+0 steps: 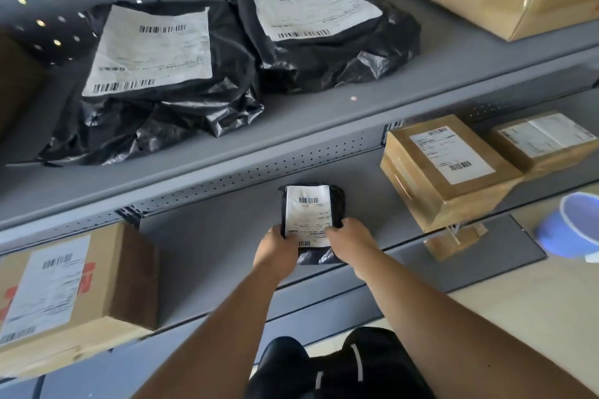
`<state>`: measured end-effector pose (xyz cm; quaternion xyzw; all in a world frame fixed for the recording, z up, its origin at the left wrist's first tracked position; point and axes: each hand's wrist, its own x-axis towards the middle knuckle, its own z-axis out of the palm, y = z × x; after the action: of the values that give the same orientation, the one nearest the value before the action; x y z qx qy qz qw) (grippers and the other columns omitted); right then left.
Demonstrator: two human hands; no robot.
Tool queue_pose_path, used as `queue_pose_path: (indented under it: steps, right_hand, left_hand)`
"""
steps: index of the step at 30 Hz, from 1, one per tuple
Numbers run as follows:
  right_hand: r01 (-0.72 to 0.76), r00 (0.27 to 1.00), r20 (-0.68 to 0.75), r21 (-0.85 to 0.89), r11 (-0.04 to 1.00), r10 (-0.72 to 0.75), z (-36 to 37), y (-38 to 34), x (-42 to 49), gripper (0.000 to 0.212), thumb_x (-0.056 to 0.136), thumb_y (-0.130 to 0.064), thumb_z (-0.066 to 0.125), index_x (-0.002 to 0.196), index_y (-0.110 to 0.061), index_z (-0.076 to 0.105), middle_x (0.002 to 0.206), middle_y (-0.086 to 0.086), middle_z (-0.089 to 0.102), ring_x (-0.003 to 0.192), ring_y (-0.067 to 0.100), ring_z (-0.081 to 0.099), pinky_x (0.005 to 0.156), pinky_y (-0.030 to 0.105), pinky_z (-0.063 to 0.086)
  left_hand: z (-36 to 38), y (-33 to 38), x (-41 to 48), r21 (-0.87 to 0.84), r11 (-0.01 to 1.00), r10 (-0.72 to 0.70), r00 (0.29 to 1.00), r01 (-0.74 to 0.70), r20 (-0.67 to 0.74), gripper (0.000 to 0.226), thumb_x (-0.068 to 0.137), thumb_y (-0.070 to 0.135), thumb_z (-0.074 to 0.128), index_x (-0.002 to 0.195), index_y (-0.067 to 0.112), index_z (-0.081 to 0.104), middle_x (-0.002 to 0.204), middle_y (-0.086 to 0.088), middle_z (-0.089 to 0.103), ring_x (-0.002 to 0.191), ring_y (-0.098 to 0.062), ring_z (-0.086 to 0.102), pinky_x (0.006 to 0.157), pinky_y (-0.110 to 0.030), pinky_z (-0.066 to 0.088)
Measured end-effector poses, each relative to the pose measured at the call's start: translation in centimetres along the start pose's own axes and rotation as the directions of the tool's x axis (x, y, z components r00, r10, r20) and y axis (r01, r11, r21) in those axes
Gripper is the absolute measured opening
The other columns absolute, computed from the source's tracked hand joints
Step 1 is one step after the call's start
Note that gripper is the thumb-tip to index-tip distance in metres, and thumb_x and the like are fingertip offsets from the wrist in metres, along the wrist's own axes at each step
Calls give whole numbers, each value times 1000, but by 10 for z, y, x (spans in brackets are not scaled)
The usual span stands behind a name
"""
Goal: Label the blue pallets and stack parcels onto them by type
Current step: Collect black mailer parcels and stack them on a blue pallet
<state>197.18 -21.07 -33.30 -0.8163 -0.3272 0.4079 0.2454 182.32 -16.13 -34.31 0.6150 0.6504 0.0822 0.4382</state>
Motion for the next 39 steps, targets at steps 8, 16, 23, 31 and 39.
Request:
queue_pose_path:
  steps: [8, 16, 23, 31, 39]
  right_hand:
    - [-19, 1000, 12, 108, 994, 18, -3, 0, -4, 11, 91, -18, 59, 92, -9, 66, 97, 10, 71, 79, 25, 64, 65, 30, 48]
    - [2, 999, 54, 70, 998, -6, -10, -22, -37, 19, 90, -15, 64, 106, -12, 74, 102, 5, 75, 88, 22, 70, 77, 37, 59]
    - [4, 981, 192, 23, 1000, -9, -19, -53, -76, 8, 88, -13, 70, 94, -13, 77, 86, 7, 77, 81, 26, 74, 80, 43, 62]
    - [104, 951, 297, -59, 993, -82, -21, -74, -96, 9, 83, -17, 75, 77, -20, 68, 81, -4, 72, 74, 12, 69, 59, 24, 57]
    - [276, 832, 520, -87, 957, -192, -13, -93, -122, 19, 84, -25, 70, 92, -8, 72, 99, 11, 76, 98, 30, 71, 76, 35, 52]
  left_hand:
    - [-4, -3, -6, -113, 993, -31, 999, 32, 5, 31, 94, 15, 51, 122, 21, 64, 103, 1, 74, 75, -18, 66, 55, -22, 45]
    - [-33, -8, -38, -329, 934, -152, 988, 139, -14, 29, 92, 11, 60, 118, 25, 58, 96, 6, 72, 69, -11, 69, 50, -21, 49]
    - [-78, -11, -81, -411, 880, -253, 967, 238, 18, 39, 92, 12, 69, 124, 25, 51, 100, -6, 73, 76, -23, 73, 48, -29, 56]
    - [-101, -25, -126, -620, 739, -337, 942, 263, -2, 43, 90, 7, 72, 127, 20, 53, 103, -11, 75, 87, -31, 77, 74, -49, 65]
    - [-105, -38, -195, -848, 495, -467, 881, 188, -76, 36, 88, 4, 75, 117, 18, 58, 100, -13, 77, 84, -29, 78, 72, -40, 65]
